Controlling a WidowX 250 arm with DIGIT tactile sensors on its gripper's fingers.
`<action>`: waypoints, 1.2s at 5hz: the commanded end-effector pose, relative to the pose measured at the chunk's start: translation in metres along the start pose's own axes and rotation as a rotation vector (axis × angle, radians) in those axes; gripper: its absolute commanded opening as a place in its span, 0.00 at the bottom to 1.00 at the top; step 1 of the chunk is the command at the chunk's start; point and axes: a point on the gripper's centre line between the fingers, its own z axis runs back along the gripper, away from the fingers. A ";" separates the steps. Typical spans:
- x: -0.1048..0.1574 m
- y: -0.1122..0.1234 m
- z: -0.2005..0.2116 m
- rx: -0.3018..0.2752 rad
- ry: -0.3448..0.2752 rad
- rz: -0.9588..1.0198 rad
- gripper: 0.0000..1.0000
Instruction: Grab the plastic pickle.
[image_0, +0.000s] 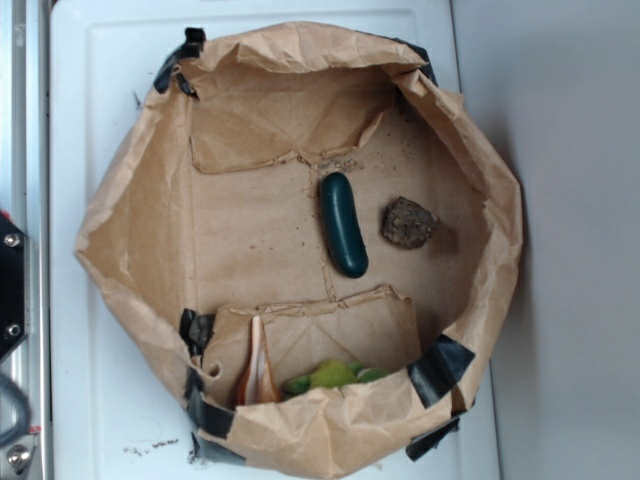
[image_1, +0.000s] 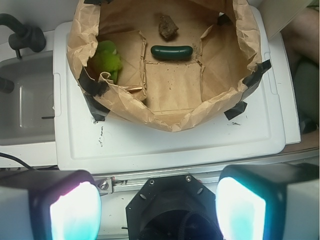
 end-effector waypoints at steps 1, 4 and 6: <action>0.000 0.000 0.000 0.000 0.000 0.000 1.00; 0.148 -0.038 -0.025 0.007 0.024 0.602 1.00; 0.148 -0.038 -0.025 0.007 0.024 0.602 1.00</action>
